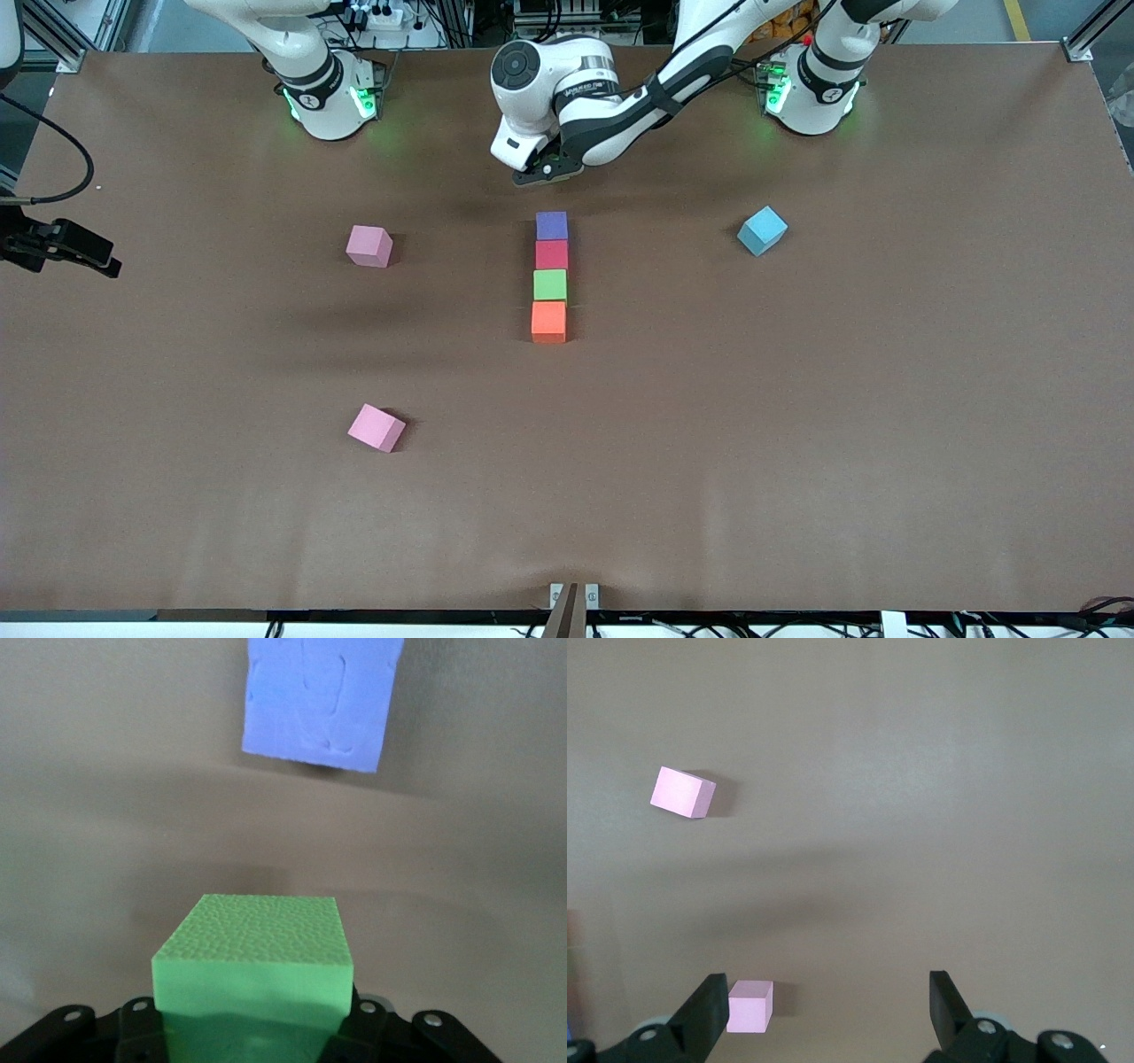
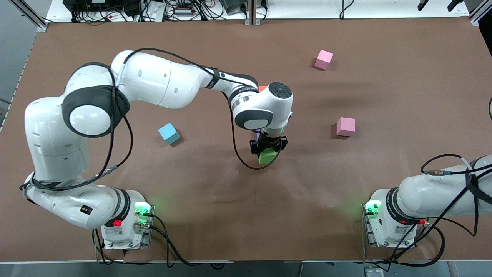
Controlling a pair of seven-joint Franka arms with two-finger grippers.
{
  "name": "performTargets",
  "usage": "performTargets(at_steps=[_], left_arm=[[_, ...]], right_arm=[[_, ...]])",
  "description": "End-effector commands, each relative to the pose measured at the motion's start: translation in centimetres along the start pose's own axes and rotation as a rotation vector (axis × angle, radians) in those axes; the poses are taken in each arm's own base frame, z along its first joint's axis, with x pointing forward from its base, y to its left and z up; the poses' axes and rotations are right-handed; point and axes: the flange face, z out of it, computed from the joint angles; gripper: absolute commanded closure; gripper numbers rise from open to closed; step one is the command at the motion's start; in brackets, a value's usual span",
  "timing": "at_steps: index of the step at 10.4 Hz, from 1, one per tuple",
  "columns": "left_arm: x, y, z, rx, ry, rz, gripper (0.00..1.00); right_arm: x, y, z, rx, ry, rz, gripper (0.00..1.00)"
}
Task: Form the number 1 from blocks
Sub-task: 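Lower the green cube beyond the purple cube with the left gripper and release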
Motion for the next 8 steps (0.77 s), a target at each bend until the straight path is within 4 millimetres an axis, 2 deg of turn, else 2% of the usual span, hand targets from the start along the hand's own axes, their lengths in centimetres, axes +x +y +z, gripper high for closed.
performTargets(at_steps=[1,2,4,8], left_arm=[[0.0,0.9,1.5,-0.017,-0.01,0.071,1.0],[0.1,1.0,2.5,-0.022,-0.013,0.085,1.0],[0.7,1.0,3.0,-0.025,-0.007,0.1,1.0],[3.0,0.6,4.0,-0.018,0.014,0.1,1.0]], right_arm=[[0.1,0.0,-0.5,-0.014,-0.003,0.004,0.0],[0.0,-0.1,-0.6,-0.003,0.001,0.017,0.0],[0.0,0.4,-1.0,0.001,0.009,0.036,0.0],[0.0,0.2,-1.0,-0.001,0.007,0.03,0.0]])
